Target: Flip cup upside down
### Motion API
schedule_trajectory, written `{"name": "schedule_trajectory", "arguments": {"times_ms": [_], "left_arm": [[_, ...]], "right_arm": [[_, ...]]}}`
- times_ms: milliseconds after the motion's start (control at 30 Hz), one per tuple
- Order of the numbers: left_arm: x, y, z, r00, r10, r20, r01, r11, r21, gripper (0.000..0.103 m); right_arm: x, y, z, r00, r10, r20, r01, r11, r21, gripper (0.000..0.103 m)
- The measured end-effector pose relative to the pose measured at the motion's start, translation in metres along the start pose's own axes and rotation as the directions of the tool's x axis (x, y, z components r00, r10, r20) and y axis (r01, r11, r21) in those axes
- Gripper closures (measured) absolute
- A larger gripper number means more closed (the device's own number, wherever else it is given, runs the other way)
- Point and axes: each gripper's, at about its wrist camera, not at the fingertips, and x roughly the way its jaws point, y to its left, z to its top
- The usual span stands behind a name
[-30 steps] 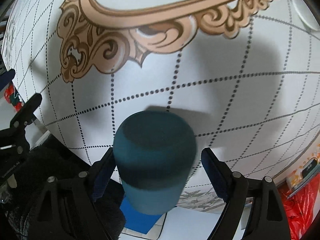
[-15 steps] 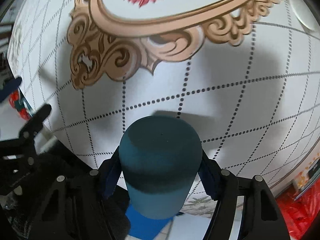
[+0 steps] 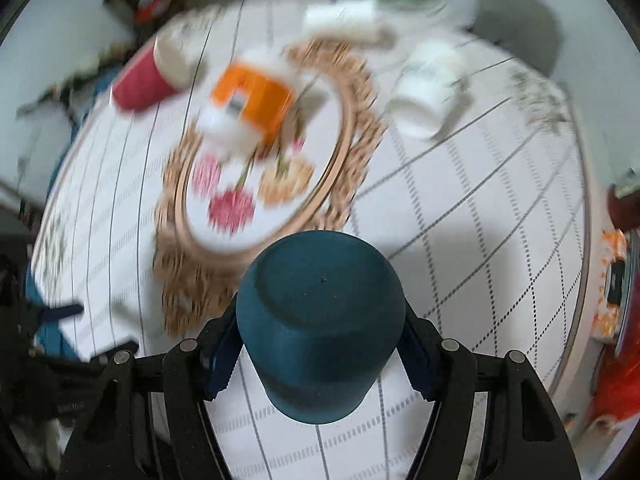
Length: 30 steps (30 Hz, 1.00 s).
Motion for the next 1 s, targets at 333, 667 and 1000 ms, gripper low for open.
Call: {"name": "schedule_trajectory", "arguments": {"times_ms": [333, 667, 1000], "left_arm": [[-0.014, -0.033, 0.016, 0.999, 0.024, 0.031, -0.026, 0.998, 0.058, 0.013], [-0.044, -0.049, 0.008, 0.994, 0.013, 0.109, -0.023, 0.995, 0.096, 0.013], [-0.100, -0.043, -0.015, 0.972, -0.029, 0.232, -0.005, 0.990, 0.142, 0.002]], "right_arm": [[-0.006, 0.005, -0.026, 0.987, -0.046, 0.152, 0.042, 0.999, 0.029, 0.032], [-0.013, 0.003, -0.038, 0.994, -0.016, 0.113, 0.006, 0.996, 0.086, 0.015], [-0.096, 0.001, -0.068, 0.977, -0.136, 0.165, 0.098, 0.971, 0.219, 0.007]]}}
